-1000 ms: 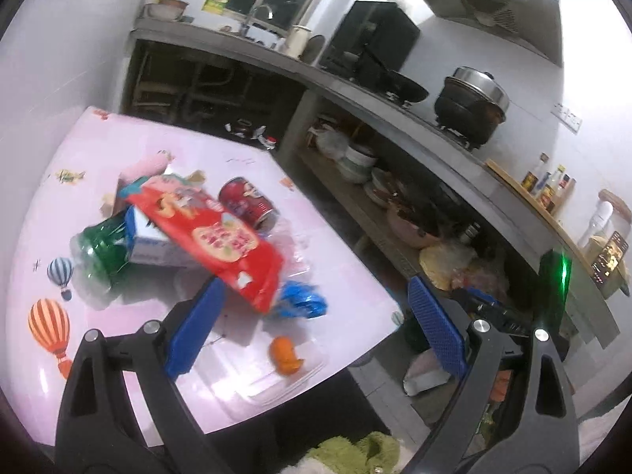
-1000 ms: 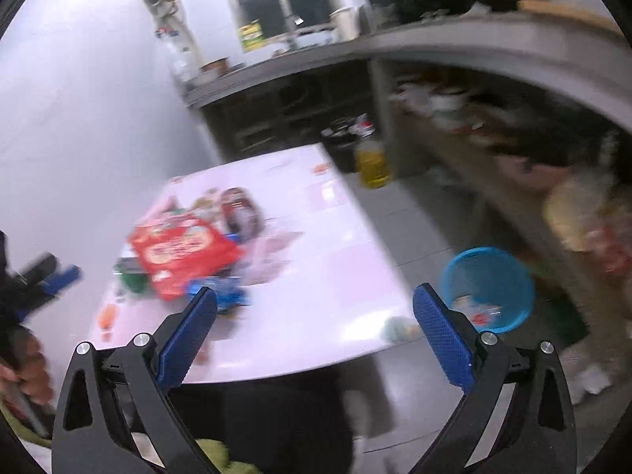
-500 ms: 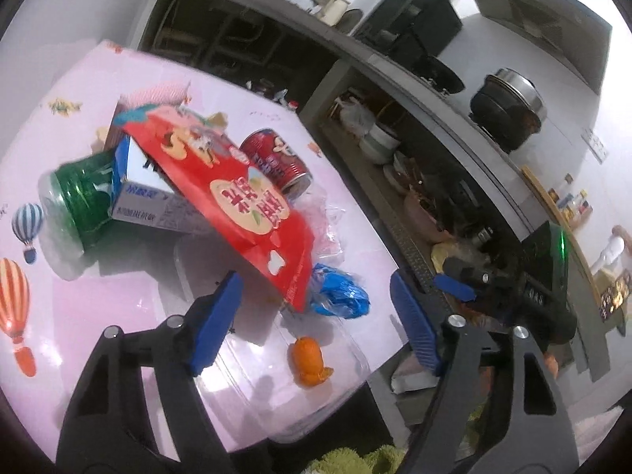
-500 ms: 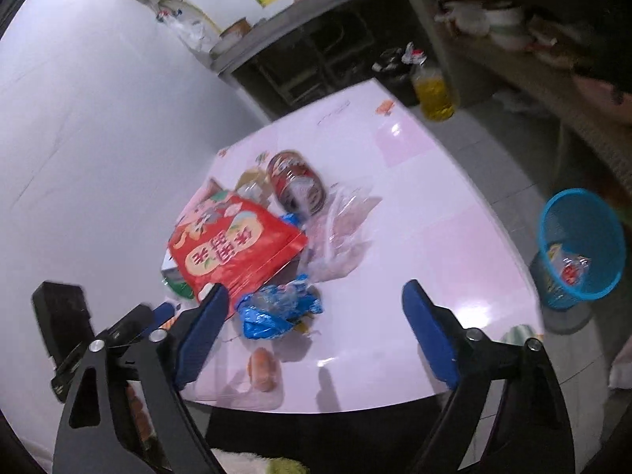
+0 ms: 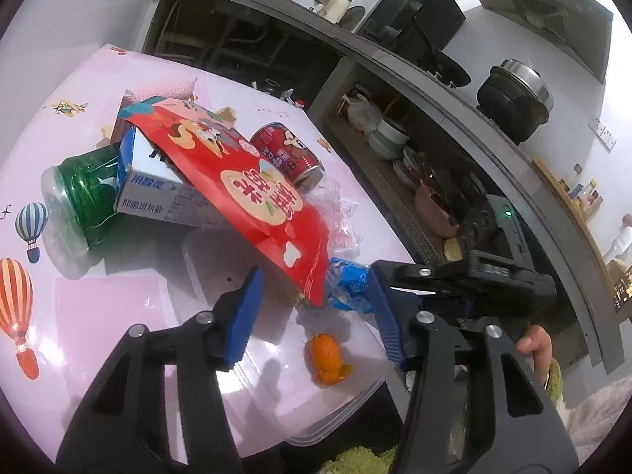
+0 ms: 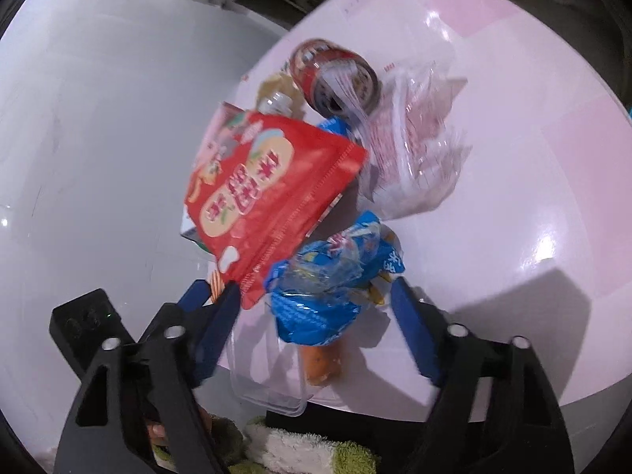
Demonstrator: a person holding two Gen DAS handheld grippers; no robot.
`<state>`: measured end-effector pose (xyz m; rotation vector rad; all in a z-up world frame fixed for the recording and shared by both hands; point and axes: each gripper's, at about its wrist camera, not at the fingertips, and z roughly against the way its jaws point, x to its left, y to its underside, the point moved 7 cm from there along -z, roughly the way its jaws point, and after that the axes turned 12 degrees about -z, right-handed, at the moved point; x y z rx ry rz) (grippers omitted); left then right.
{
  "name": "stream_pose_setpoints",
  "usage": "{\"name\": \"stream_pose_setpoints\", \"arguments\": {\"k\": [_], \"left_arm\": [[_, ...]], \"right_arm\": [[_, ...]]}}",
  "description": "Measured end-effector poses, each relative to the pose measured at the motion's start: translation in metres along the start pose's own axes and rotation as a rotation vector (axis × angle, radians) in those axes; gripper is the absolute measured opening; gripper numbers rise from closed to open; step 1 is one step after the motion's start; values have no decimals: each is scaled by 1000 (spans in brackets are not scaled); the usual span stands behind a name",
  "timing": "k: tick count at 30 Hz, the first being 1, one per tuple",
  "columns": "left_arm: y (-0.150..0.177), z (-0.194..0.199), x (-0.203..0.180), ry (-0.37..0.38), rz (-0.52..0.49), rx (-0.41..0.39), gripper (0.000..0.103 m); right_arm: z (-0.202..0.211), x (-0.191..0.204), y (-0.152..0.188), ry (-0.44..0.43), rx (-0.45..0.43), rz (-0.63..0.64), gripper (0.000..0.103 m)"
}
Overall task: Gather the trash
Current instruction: 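Grasp the blue plastic wrapper with the right tool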
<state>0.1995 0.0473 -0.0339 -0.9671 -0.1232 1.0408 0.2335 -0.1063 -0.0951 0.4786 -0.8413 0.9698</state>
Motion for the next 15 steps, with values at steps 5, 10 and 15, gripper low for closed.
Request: {"name": "stream_pose_setpoints", "arguments": {"k": [5,10,15], "left_arm": [[-2,10,0,-13,-19,-17,46],[-20,26,-6,-38,-66,-77,46],[-37,14,-25,-16,-131,-48,47]], "right_arm": [[-2,-6,7,-11,16,-22,35],[12,-11,11,9,-28,-9,29],[33,-24,11,78,-98,19,27]]}}
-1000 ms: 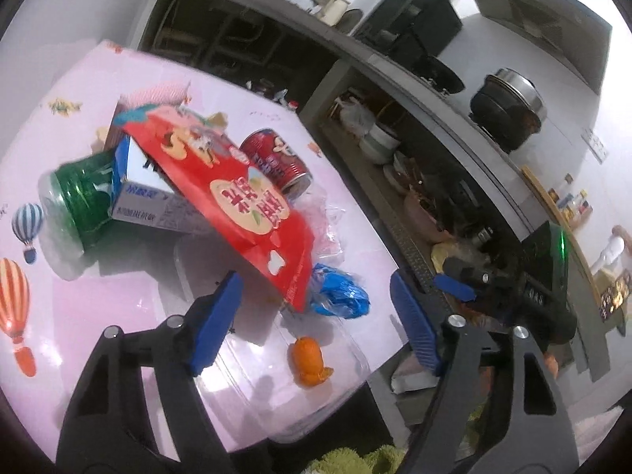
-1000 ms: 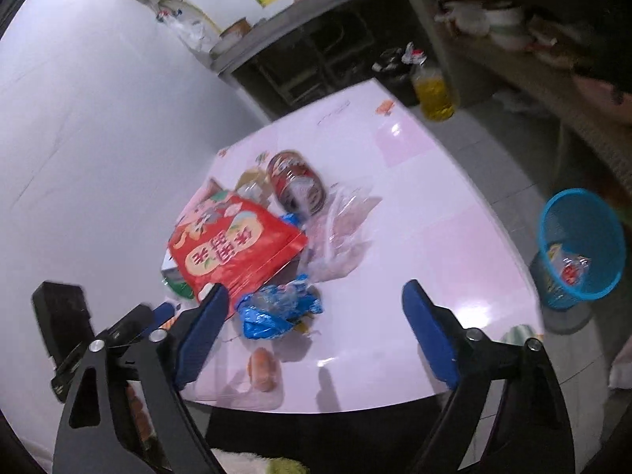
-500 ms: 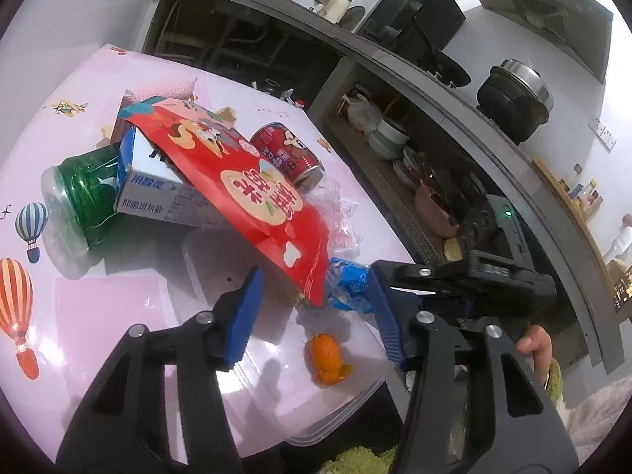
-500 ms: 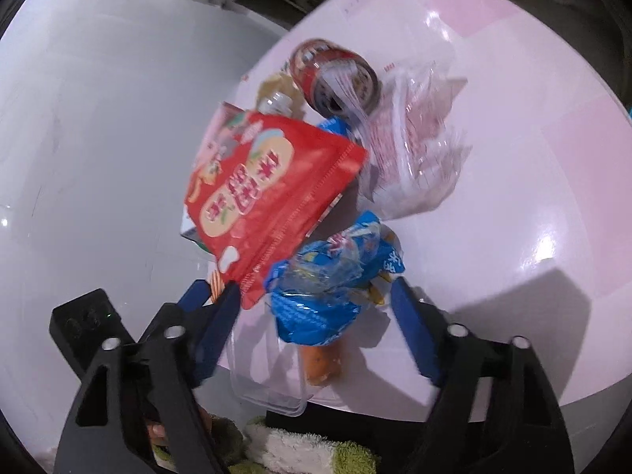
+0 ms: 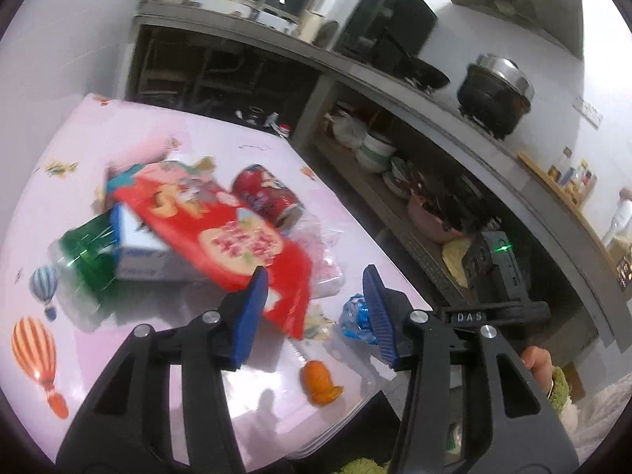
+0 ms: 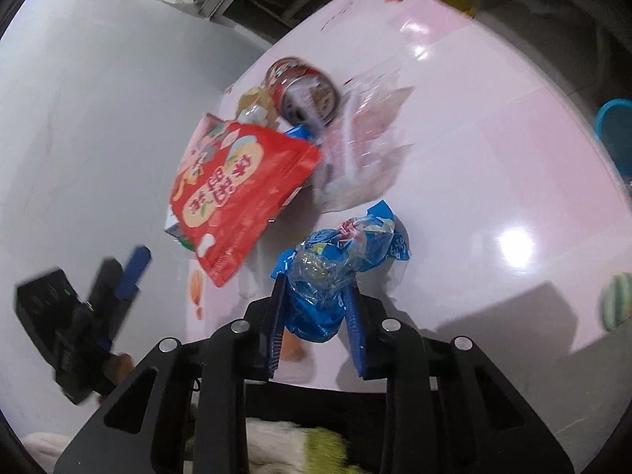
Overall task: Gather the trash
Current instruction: 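Grasp the blue plastic wrapper with the right tool, then grasp the clear red-printed plastic bag with the left tool while right holds the wrapper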
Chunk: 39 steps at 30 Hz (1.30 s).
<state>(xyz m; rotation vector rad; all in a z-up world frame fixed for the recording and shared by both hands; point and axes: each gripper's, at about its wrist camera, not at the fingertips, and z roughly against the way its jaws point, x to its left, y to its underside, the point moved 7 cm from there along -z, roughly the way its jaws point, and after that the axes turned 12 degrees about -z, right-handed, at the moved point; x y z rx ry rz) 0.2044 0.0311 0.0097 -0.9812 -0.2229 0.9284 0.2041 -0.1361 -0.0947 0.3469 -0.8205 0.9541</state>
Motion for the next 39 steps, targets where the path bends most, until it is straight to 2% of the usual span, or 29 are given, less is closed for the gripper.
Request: {"name": "stream_pose_setpoints", "arguments": {"k": [3,4,7,9,12,15,18,23,26,30,32,39], "left_arm": [[-8,-25,-16,1,-62,68,52],[-10,-39,-22,-13,-101,114,55],[-11,-71,-36,-46,-186,207,57],[-12,-98,-42,-28,-197,279,57],[-20,-125,-42,-37,-184,337,58],[-29,-150,-44,-55,-211,377,57],[-31,-176,-49,-89,-272,435,57],[-22,-213,-47,-232,-413,526,57],[-12,-229,-42,-255,-419,581,54],[-12,-232,-42,-274,-424,574,42],[-14,-231,-43,-280,-426,561,33],[-23,-219,-48,-260,-399,495,21]], "right_arm": [[14,-9,1,54,-58,23,27],[18,-13,0,64,-70,25,27],[31,-27,-4,98,-113,17,27],[32,-34,-7,100,-125,8,27],[38,-44,-8,106,-139,5,27],[37,-49,-8,111,-146,6,27],[32,-55,-11,98,-142,-10,27],[36,-62,-14,84,-153,-19,27],[38,-66,-14,80,-158,-21,27],[38,-69,-15,74,-162,-19,27],[40,-70,-15,72,-167,-17,27],[45,-72,-13,56,-182,-15,27]]}}
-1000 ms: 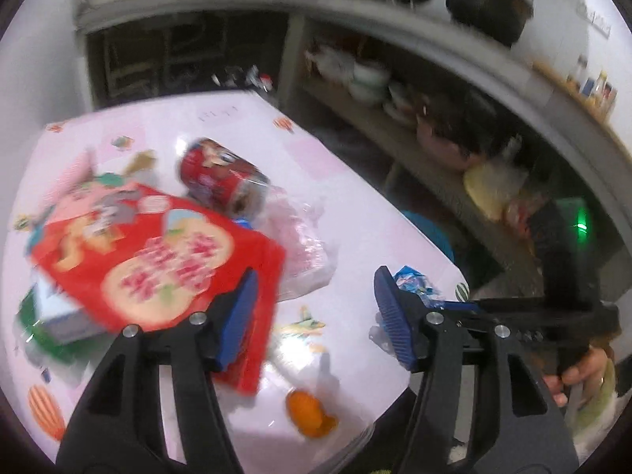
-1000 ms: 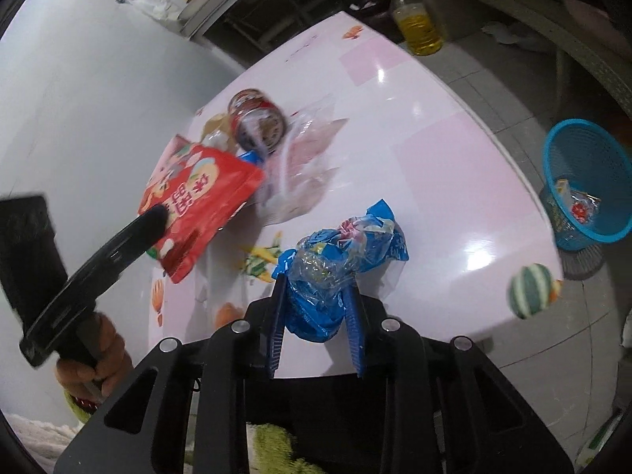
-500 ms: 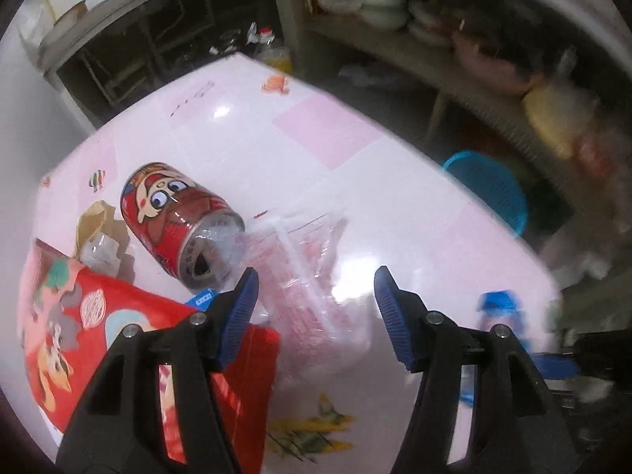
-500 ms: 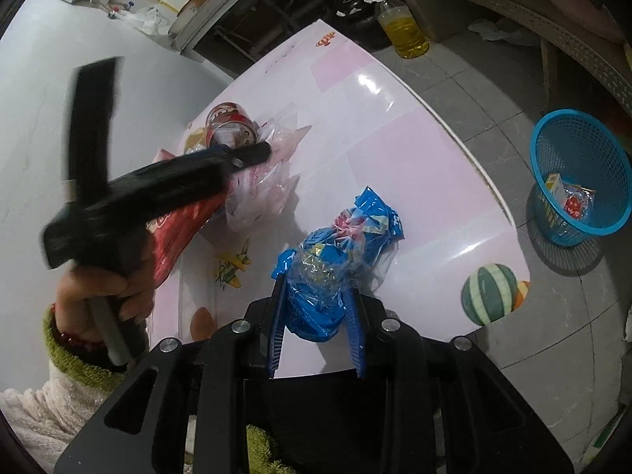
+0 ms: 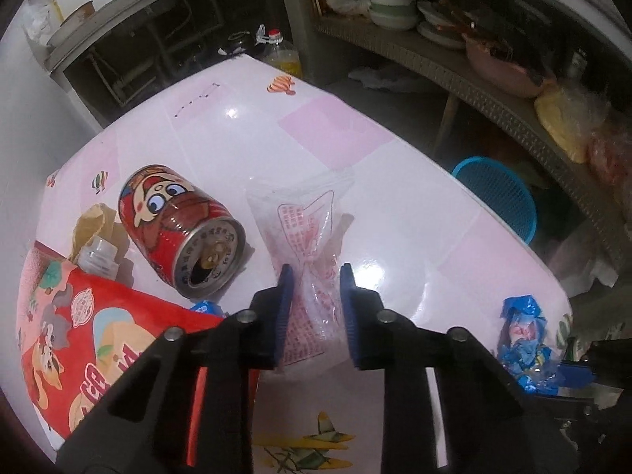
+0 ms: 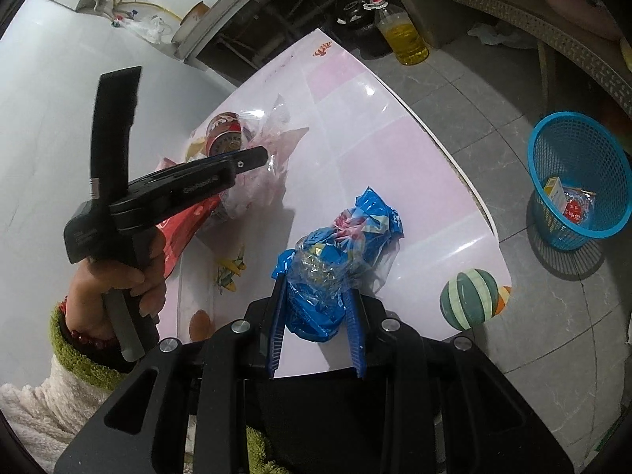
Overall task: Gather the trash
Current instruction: 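Grasp the clear red-printed plastic bag with the left tool while right holds the wrapper, then carry wrapper and bag over the blue basket and open both tools to drop them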
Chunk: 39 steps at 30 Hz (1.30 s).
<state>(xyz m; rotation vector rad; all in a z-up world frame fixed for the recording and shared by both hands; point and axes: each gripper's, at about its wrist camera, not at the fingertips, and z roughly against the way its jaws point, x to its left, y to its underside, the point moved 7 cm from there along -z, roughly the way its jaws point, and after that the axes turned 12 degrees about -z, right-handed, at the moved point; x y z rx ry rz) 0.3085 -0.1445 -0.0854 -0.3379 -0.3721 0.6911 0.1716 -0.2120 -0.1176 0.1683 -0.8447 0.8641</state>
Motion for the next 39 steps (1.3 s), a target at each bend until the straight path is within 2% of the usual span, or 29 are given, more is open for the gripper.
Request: {"name": "stream_pose_setpoints", "arguments": {"k": [3,8,14,19,24,28,30,33,39], "left_arm": [[-3,13,1,40,37,-59,20],[-7,44,8,186,152,-179,19],[-8,71,9,313,229,-227,19],[-19,89,-11,356,182,-250,19],[-51,102,-57,426,85,-269,19],[-79,96,-103,478,-2,-233,19],[-94,80,-128,508,-36,-183,19],[-114,44,-167,518,-97,-95,19],[-133,-30,-230,554,-162,77,20]], "right_arm": [[4,0,1,-9,-9,2,27],[13,0,-2,-35,-30,-4,26],[29,0,-5,-46,-71,1,25],[54,-7,-16,-59,-132,-22,24],[98,-36,-34,-14,-257,-80,24],[139,-82,-49,40,-377,-180,24],[149,-106,-54,57,-403,-236,24],[150,-149,-60,93,-418,-329,24],[124,-218,-82,136,-402,-479,24]]}}
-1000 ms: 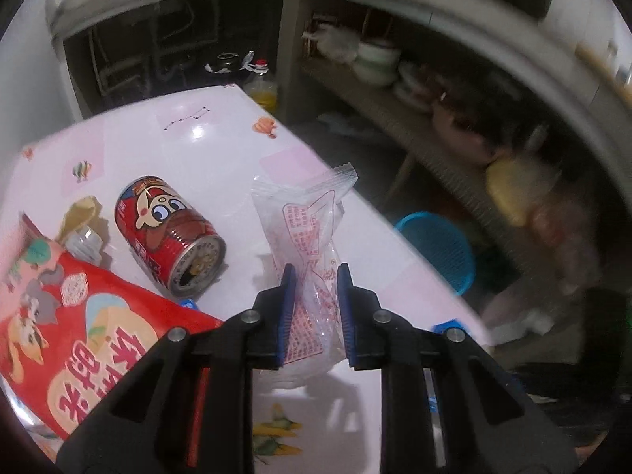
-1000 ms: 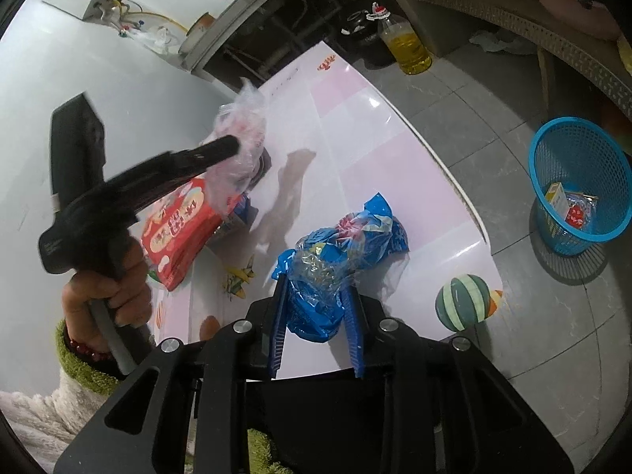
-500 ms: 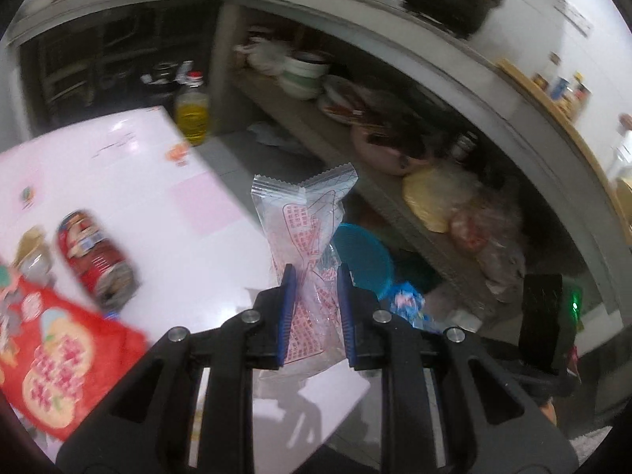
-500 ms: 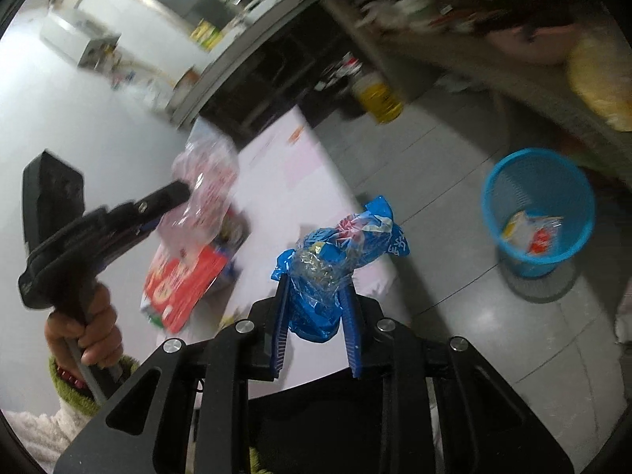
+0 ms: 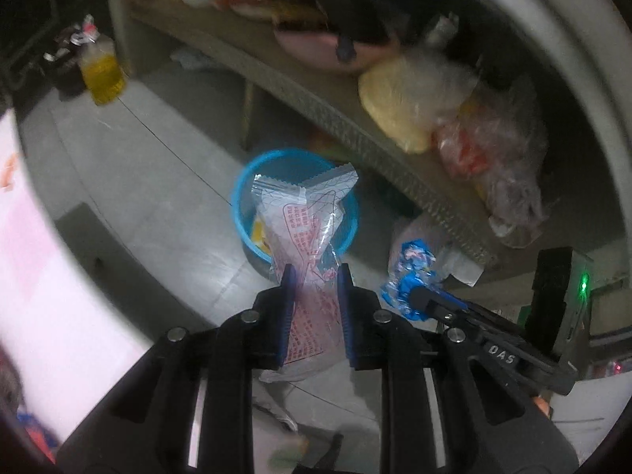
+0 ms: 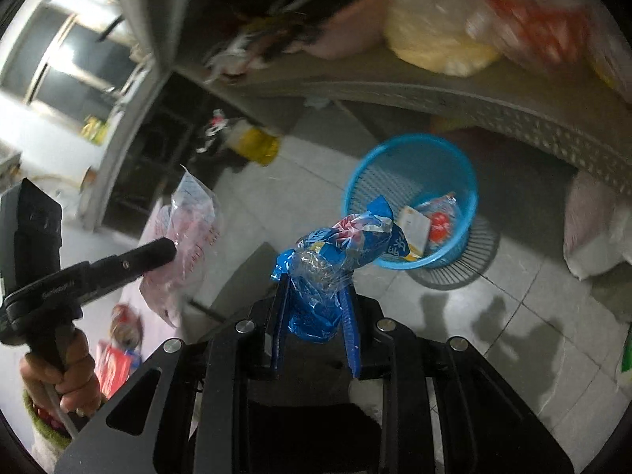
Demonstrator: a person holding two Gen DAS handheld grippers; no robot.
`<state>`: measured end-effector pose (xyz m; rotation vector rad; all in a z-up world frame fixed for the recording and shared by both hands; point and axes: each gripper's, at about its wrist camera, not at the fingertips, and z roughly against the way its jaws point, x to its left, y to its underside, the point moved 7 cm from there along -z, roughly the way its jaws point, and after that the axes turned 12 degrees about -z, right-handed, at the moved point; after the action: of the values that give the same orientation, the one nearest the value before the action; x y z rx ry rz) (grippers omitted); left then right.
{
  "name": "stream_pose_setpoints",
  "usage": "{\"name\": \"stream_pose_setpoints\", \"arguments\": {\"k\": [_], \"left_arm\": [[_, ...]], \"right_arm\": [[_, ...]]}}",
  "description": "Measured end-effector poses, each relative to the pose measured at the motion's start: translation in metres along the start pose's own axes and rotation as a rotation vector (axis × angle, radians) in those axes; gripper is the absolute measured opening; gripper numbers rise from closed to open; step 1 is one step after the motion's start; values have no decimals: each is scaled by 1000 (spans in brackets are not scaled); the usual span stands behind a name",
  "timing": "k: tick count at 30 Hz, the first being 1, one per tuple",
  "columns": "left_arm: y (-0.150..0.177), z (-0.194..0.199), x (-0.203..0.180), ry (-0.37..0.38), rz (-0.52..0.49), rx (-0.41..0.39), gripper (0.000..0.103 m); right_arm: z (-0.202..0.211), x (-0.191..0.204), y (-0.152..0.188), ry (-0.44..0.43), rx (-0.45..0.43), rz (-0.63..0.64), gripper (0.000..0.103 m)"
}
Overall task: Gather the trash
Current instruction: 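Carry wrapper and bag over the blue basket and open both tools to drop them, then move both open tools back over the table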
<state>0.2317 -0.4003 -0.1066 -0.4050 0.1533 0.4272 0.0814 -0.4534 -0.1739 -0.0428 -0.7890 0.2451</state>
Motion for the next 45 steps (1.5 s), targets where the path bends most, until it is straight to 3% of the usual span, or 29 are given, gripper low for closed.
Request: {"name": "stream_pose_setpoints", "arguments": {"k": [3,6,8,10,15,24,29,33,38,45], "left_arm": [[-16,-35,-1,-5,-14,40,21],[-41,-61,0,-2,-18,44,31],[-55,-70,5,-14,-5,24,53],[-65,-73,9,-19,13,-7,59],[-62,-56,18,21,70,-42,59],[-37,20,19,-15,25,-166,64],[-2,82,8,-70,-12,-241,69],[45,134,-12,-144,-52,-337,74],[116,172,-31,-178,-82,-368,78],[221,213,-4,-334,24,-389,79]], "right_arm": [[-27,-18,-24,47,-11,-41,24],[-54,-30,-53,81,-40,-46,29],[-81,-41,-72,115,-40,-43,54],[-106,-59,-86,184,-48,-58,56],[-125,-85,-86,273,-59,-58,56],[-91,-88,-48,323,-106,-9,57],[-56,-60,-18,296,-122,69,64],[-25,-24,9,194,-120,134,68],[2,32,46,43,-48,239,68],[20,99,97,-77,43,375,68]]}}
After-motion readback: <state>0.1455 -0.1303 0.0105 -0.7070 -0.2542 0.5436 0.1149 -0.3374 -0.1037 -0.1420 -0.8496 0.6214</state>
